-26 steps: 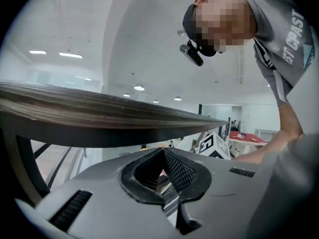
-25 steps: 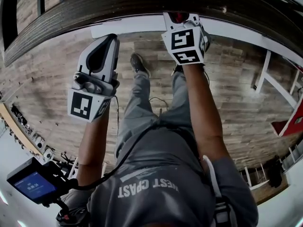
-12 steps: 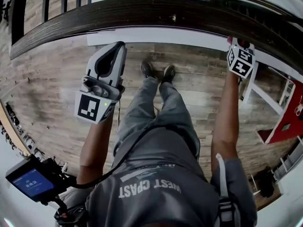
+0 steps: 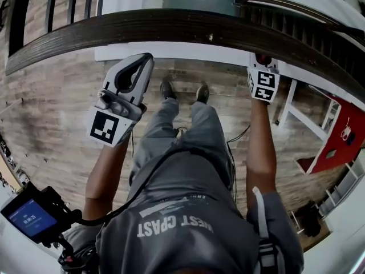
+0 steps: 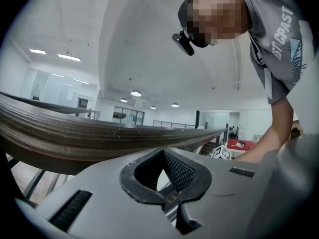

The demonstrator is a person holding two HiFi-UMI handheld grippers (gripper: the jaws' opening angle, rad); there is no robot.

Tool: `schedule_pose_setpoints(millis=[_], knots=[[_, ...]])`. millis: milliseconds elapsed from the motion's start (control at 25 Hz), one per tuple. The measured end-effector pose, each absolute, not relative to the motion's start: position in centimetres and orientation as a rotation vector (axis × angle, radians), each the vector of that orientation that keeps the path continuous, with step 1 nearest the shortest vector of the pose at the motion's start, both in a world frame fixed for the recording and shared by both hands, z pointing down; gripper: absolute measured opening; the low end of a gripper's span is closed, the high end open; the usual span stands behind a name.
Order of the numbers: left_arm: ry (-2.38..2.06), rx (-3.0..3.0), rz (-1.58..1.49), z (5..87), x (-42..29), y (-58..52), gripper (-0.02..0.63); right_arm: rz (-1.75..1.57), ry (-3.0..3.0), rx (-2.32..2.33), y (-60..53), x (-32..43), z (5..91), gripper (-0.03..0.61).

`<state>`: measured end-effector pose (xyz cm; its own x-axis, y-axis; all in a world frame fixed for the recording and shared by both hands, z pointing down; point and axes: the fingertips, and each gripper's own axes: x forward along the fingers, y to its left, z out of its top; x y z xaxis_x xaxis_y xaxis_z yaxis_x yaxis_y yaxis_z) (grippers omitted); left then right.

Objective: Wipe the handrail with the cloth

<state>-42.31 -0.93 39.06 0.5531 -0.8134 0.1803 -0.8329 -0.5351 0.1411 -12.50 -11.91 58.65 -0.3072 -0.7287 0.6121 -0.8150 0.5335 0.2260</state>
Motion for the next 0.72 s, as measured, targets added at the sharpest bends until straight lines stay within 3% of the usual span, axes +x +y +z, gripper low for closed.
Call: schedule_pose_setpoints(millis=[160, 280, 360, 520, 600, 720], knots=[[-1.390, 2.578, 0.139, 37.6, -38.9, -1.8, 0.006, 0.261, -1.827, 1.570, -13.7, 6.8, 57.0, 0.072], [-1.373, 2.590, 0.196, 35.2, -27.2, -1.9, 0.006, 0.298, -1.780, 1.662, -13.4, 19.4, 53.2, 0.072], [-1.378, 2.590, 0.230, 34.0, -18.6, -2.1, 0.006, 0.280, -1.997, 1.532, -12.9, 19.1, 51.5, 0.072], [-1.389, 2.629, 0.256, 33.1, -10.6, -2.8, 0.006, 0.251, -2.344, 1.130, -11.5, 7.1, 51.4, 0.072], [-1.385, 2.633, 0.241, 32.6, -6.8, -3.0, 0.006, 0.381, -2.378, 1.214, -12.4, 10.4, 52.0, 0.072], [-1.387, 2.630, 0.223, 31.9, -1.7, -3.0, 0.006, 0.463, -2.296, 1.428, -14.6, 23.5, 53.1, 0.072]])
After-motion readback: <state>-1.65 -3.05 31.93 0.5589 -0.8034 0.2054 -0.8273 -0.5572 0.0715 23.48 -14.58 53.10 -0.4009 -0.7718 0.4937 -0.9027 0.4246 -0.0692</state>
